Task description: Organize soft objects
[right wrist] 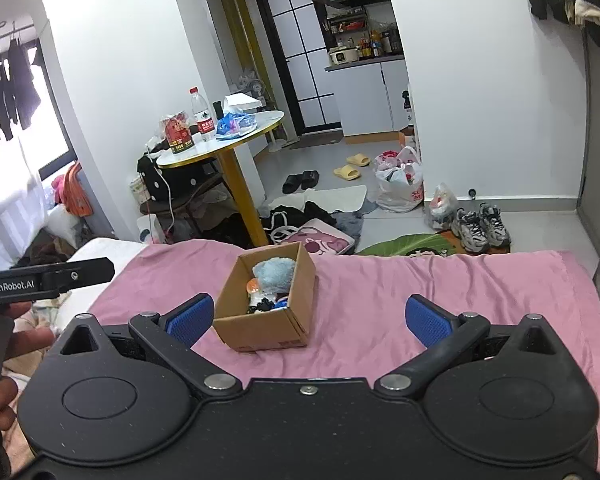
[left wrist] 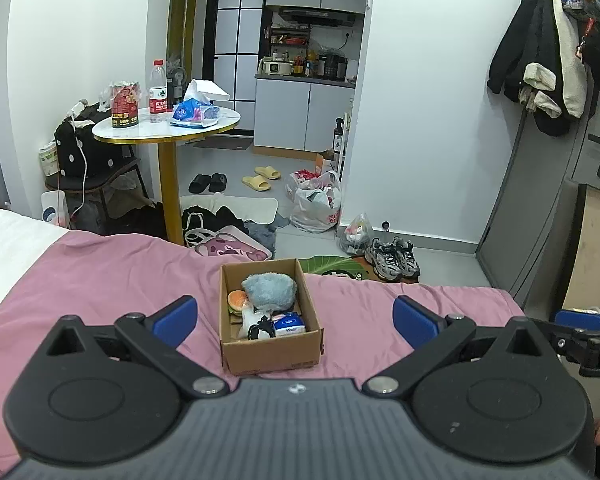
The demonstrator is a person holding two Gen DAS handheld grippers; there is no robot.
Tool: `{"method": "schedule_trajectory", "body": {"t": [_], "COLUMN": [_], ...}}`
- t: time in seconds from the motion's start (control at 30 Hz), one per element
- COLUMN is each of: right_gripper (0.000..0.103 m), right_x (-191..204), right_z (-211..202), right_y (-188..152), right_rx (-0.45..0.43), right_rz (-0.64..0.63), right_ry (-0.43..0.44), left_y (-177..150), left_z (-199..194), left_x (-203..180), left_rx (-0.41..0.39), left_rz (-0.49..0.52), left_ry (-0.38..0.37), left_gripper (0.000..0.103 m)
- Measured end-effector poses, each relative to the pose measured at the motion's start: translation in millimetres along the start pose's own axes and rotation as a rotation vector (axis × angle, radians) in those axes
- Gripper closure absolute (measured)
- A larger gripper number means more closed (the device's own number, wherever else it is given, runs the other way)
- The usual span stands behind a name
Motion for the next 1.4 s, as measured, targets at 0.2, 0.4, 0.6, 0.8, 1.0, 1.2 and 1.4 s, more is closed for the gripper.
{"method": "schedule_trajectory", "body": {"t": [0.2,0.4,0.6,0.8,1.0,1.2,1.4], "right_gripper": [0.0,0.0,0.0,0.0,0.0,0.0,0.0], "right_x": [7,5,5,7,8,9,7], "right_z": [-4,-4,-4,-3,-4,-4,-3], "right_y": [-9,-14,-15,-18,-18,-17,-20], "right_rx": [0.006,0.023,0.027,0.037,0.038,0.038,0.045], "right_rz": [-0.028,-0.028,-0.027,-0.031,-0.039,-0.04,-0.04], "right_ry": [0.016,0.019,0.022,0.023,0.023,0.024,0.018], "left_y": [-13,-23,-31,-32,-32,-33,-34], "left_z": [-7,-7,-7,-6,-7,-6,-6], "left_x": [-4,-5,-1,2,4,5,4], "left_rx": [0.004,0.02,0.033,0.037,0.033,0.036,0.037], "left_rz": [-0.003,-0.003,-0.007,-0.014,-0.019,-0.021,-0.017], "left_ry": [-0.006,-0.004,0.009,0.011,0.016,0.02,0.027], "left_gripper": [0.0,0.0,0.0,0.0,0.0,0.0,0.0]}}
Point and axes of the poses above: each gripper's, at about its wrist camera, not at the fingertips, and z roughly the way its jaws point, x to its left, y to its top, the point moved 3 cm from there along z, roughly the way its jaws point
